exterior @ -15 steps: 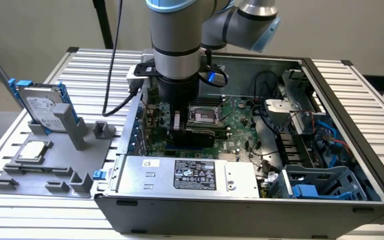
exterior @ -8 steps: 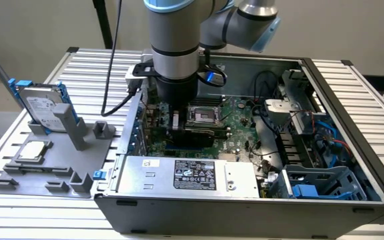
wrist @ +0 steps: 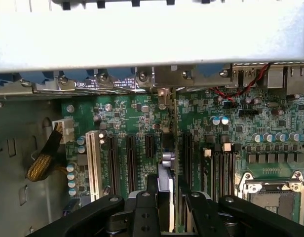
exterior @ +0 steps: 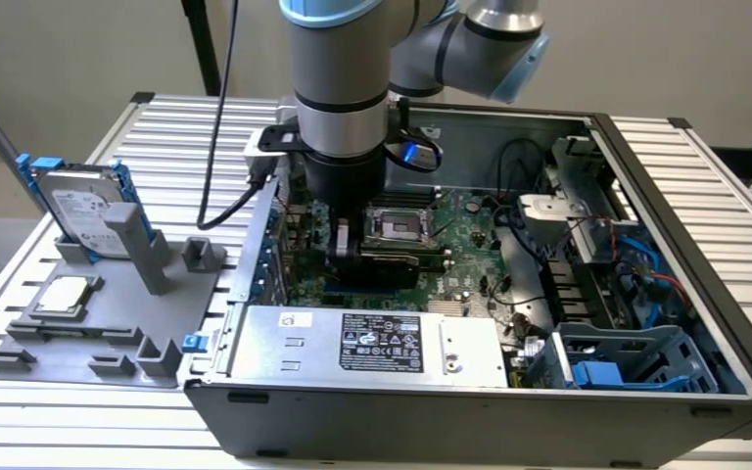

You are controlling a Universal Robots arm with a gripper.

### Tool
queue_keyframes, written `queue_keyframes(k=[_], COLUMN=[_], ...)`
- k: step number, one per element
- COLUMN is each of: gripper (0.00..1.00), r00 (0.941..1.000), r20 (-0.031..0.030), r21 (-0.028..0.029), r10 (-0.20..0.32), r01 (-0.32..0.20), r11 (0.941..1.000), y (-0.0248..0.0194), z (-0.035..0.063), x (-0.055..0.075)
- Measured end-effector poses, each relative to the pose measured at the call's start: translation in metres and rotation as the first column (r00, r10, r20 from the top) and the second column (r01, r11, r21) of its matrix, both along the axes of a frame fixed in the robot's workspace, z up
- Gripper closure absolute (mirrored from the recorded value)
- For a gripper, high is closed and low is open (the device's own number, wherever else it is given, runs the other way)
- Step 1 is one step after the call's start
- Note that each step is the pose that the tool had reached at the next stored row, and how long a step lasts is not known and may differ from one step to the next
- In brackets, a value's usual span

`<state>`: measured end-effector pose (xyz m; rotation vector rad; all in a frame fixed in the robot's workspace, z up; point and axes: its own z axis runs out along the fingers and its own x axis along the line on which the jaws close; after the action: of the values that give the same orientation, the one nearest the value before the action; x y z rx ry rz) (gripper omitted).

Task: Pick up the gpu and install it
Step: 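Insert the gpu into the slot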

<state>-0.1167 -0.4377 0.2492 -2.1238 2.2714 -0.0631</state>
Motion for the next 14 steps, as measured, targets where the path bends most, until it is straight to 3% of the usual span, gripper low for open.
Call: queue_keyframes(k=[7, 14], gripper=[0.73, 0.73], r00=[1.0000, 1.0000], r20=[-0.0001, -0.0001], r21=[0.0007, 0.0068], r10=[0.000, 0.002], r01=[0.000, -0.002], r11=[1.0000, 1.0000], y=[-0.0004, -0.0004], z=[-0.0012, -0.0007], x=[0.0000, 0.0001])
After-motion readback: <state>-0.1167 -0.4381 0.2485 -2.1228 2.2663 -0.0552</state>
